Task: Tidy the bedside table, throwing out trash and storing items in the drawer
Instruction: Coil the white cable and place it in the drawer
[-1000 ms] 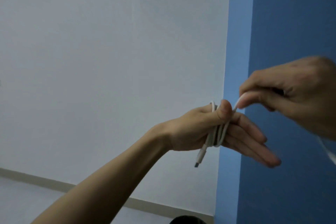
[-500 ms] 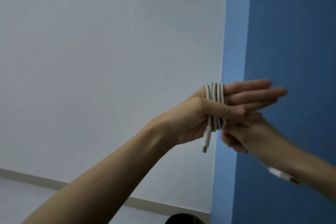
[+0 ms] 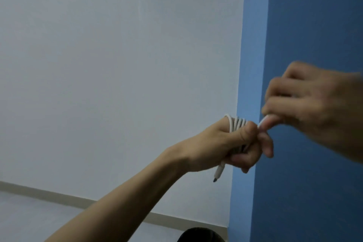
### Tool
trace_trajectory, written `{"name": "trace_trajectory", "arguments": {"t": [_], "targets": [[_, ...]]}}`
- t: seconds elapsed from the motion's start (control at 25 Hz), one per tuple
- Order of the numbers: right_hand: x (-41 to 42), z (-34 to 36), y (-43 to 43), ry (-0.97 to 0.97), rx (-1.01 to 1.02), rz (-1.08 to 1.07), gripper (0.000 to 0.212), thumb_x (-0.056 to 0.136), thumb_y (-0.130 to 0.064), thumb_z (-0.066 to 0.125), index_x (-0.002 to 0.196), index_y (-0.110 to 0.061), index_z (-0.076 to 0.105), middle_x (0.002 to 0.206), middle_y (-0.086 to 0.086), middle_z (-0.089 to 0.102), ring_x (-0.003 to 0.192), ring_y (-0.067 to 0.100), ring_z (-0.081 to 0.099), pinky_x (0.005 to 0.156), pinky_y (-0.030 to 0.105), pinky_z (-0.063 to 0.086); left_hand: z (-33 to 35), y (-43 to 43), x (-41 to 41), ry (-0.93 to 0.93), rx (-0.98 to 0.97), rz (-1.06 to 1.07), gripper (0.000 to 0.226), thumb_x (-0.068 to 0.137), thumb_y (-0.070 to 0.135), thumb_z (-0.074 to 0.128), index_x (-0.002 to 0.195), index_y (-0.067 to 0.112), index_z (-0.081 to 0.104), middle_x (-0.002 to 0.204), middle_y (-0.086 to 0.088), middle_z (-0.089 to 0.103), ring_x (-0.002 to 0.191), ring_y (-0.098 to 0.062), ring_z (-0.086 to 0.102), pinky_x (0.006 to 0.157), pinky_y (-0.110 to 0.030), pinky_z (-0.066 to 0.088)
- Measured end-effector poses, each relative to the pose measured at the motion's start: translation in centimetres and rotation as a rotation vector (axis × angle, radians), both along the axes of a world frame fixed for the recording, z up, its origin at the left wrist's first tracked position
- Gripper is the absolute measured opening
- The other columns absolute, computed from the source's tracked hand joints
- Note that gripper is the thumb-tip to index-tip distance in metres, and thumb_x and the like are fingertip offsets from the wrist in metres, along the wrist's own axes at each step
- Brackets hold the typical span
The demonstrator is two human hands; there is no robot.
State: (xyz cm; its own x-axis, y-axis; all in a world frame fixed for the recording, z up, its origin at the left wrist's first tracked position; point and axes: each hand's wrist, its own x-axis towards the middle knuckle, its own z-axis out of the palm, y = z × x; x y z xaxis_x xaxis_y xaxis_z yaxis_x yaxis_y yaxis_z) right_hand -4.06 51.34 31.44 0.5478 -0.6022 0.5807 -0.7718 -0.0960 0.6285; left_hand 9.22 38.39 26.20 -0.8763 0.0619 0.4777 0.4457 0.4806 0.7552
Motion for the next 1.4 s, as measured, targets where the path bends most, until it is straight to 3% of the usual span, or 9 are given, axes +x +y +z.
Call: {"name": "trace_trajectory", "arguments": {"t": [0.16, 0.24, 0.32, 0.4, 0.52, 0.72, 1.0, 1.2, 1.4], "targets": [[-1.0, 0.8, -0.9, -0.132, 0.037, 0.103, 0.044, 0.091, -0.052, 0.029, 0.097, -0.029, 0.066, 0.093, -0.012, 0.065, 0.079, 0.014, 0.052, 0.060, 0.038, 0.051, 0.8, 1.0, -0.1, -0.055, 0.107, 0.002, 0.043, 0.097, 0.027, 0.037, 0.059, 0.024, 0.057, 0.041, 0.014, 0.036, 0.040, -0.005, 0.030, 0.046, -0.020, 0.031], [-1.2, 0.6, -0.9, -0.188, 0.191, 0.154, 0.047, 0.088, -0.064, 0.022, 0.123, -0.046, 0.048, 0.120, -0.026, 0.055, 0.105, 0.000, 0.050, 0.086, 0.026, 0.047, 0.9, 1.2, 0.0, -0.114, 0.098, -0.073, 0.039, 0.092, 0.037, 0.049, 0.057, 0.024, 0.057, 0.041, 0.011, 0.035, 0.039, -0.006, 0.029, 0.044, -0.021, 0.028], [-1.0, 0.6, -0.4, -0.374, 0.506, 0.217, 0.053, 0.079, -0.075, 0.026, 0.130, -0.060, 0.032, 0.126, -0.034, 0.052, 0.118, -0.007, 0.047, 0.099, 0.014, 0.037, 1.0, 1.6, 0.0, -0.175, 0.069, -0.187, 0.032, 0.080, 0.047, 0.053, 0.057, 0.024, 0.058, 0.042, 0.013, 0.037, 0.040, -0.005, 0.031, 0.043, -0.023, 0.023], [-0.9, 0.3, 0.0, -0.609, 0.725, 0.317, 0.052, 0.074, -0.076, 0.038, 0.123, -0.059, 0.043, 0.108, -0.022, 0.067, 0.101, -0.002, 0.061, 0.087, 0.012, 0.047, 1.2, 2.1, 0.1, -0.209, 0.054, -0.298, 0.030, 0.079, 0.048, 0.055, 0.060, 0.025, 0.059, 0.044, 0.018, 0.042, 0.040, -0.001, 0.033, 0.043, -0.025, 0.021], [-0.3, -0.4, 0.2, -0.713, 0.546, 0.487, 0.045, 0.070, -0.073, 0.049, 0.099, -0.042, 0.065, 0.067, -0.011, 0.066, 0.054, -0.001, 0.054, 0.049, 0.010, 0.044, 1.9, 2.6, 0.5, -0.236, 0.109, -0.392, 0.027, 0.082, 0.043, 0.053, 0.065, 0.022, 0.058, 0.042, 0.017, 0.040, 0.038, 0.001, 0.033, 0.043, -0.022, 0.025], [0.6, -1.7, 0.8, -0.708, 0.269, 0.469, 0.027, 0.078, -0.053, 0.048, 0.080, -0.033, 0.066, 0.060, 0.000, 0.062, 0.053, 0.013, 0.053, 0.048, 0.023, 0.048, 2.6, 2.7, 1.6, -0.228, 0.121, -0.390, 0.037, 0.082, 0.048, 0.051, 0.060, 0.021, 0.059, 0.033, 0.009, 0.037, 0.030, -0.001, 0.039, 0.046, -0.016, 0.041], [0.8, -2.1, 0.2, -0.830, 0.280, 0.456, 0.032, 0.080, -0.054, 0.041, 0.075, -0.032, 0.063, 0.068, 0.003, 0.063, 0.063, 0.011, 0.054, 0.057, 0.015, 0.047, 2.6, 4.5, 1.2, -0.049, 0.272, 0.170, 0.077, 0.069, 0.084, 0.034, 0.031, 0.017, 0.043, 0.021, 0.005, 0.027, 0.014, -0.009, 0.027, 0.033, -0.009, 0.030], [1.4, -1.8, -0.2, -0.836, 0.264, 0.376, 0.038, 0.076, -0.060, 0.037, 0.073, -0.028, 0.058, 0.066, -0.001, 0.059, 0.055, 0.009, 0.049, 0.052, 0.018, 0.043, 2.4, 5.6, 1.5, 0.057, 0.413, 0.284, 0.061, 0.054, 0.073, 0.037, 0.032, 0.017, 0.040, 0.020, 0.005, 0.023, 0.013, -0.008, 0.020, 0.031, -0.004, 0.016], [2.7, -2.5, -0.6, -0.719, 0.112, 0.308, 0.037, 0.079, -0.054, 0.030, 0.072, -0.025, 0.052, 0.072, -0.002, 0.058, 0.071, 0.015, 0.054, 0.062, 0.022, 0.043, 1.6, 6.3, 1.9, 0.302, 0.345, 0.674, 0.069, 0.075, 0.064, 0.050, 0.031, 0.013, 0.036, 0.020, 0.001, 0.027, 0.015, -0.013, 0.025, 0.031, -0.007, 0.022]]}}
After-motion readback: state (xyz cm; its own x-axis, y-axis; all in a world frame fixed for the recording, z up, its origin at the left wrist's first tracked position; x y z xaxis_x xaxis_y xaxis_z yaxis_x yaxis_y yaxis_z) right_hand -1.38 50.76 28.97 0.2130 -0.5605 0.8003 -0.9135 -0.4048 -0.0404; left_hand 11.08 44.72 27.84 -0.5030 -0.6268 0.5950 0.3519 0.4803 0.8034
